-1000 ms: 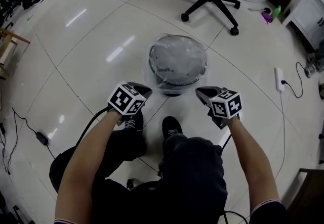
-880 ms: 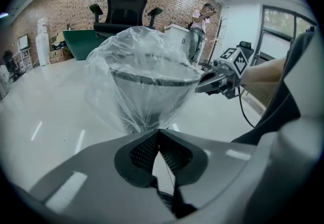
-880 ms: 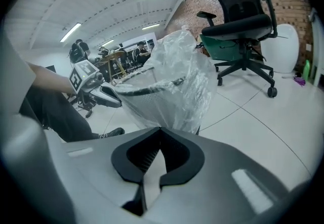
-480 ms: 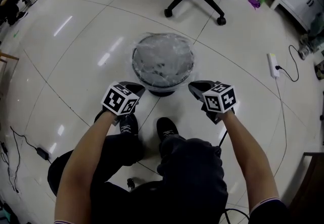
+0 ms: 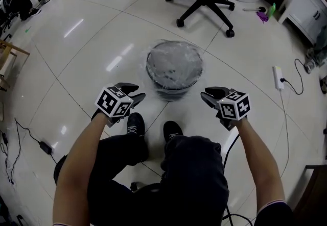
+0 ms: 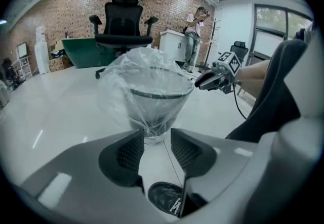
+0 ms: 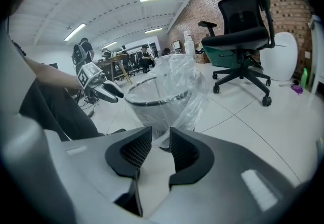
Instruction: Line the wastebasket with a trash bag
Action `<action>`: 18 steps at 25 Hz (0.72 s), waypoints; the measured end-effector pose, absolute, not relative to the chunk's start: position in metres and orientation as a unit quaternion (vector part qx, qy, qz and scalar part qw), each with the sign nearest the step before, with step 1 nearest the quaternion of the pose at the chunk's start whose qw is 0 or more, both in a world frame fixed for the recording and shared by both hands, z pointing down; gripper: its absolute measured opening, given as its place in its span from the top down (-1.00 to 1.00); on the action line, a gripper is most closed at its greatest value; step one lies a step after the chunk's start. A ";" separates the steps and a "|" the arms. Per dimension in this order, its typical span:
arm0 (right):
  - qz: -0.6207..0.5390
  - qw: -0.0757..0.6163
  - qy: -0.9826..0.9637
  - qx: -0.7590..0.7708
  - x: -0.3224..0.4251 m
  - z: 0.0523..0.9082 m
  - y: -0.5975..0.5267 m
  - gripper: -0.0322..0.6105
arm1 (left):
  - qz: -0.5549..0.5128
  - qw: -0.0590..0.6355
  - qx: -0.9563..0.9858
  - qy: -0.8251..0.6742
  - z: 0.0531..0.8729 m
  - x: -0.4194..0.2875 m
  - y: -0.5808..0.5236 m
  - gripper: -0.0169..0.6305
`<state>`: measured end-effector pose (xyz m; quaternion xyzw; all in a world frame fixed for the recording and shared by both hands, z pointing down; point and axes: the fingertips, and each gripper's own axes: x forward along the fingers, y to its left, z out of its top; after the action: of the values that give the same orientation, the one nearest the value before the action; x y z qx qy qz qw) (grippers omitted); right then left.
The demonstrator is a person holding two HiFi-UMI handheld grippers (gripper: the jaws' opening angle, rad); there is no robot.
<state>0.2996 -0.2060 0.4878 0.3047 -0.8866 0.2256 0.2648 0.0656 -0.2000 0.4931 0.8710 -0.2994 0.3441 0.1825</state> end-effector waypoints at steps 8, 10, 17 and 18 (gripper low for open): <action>0.200 0.222 -0.891 0.343 0.300 0.442 -0.241 0.56 | 0.296 0.141 0.862 -0.386 0.446 0.025 -0.232 0.46; 0.194 0.212 -0.891 0.351 0.299 0.433 -0.253 0.56 | 0.301 0.127 0.863 -0.385 0.438 0.022 -0.243 0.47; 0.180 0.199 -0.888 0.373 0.307 0.413 -0.296 0.56 | 0.312 0.090 0.874 -0.363 0.412 0.028 -0.300 0.47; 0.179 0.196 -0.886 0.381 0.310 0.409 -0.303 0.56 | 0.303 0.090 0.877 -0.362 0.407 0.031 -0.310 0.48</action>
<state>0.3099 -0.3028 0.4094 0.3808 -0.8859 0.1786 0.1958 0.0307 -0.3100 0.4072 0.8768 -0.3623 0.3030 0.0900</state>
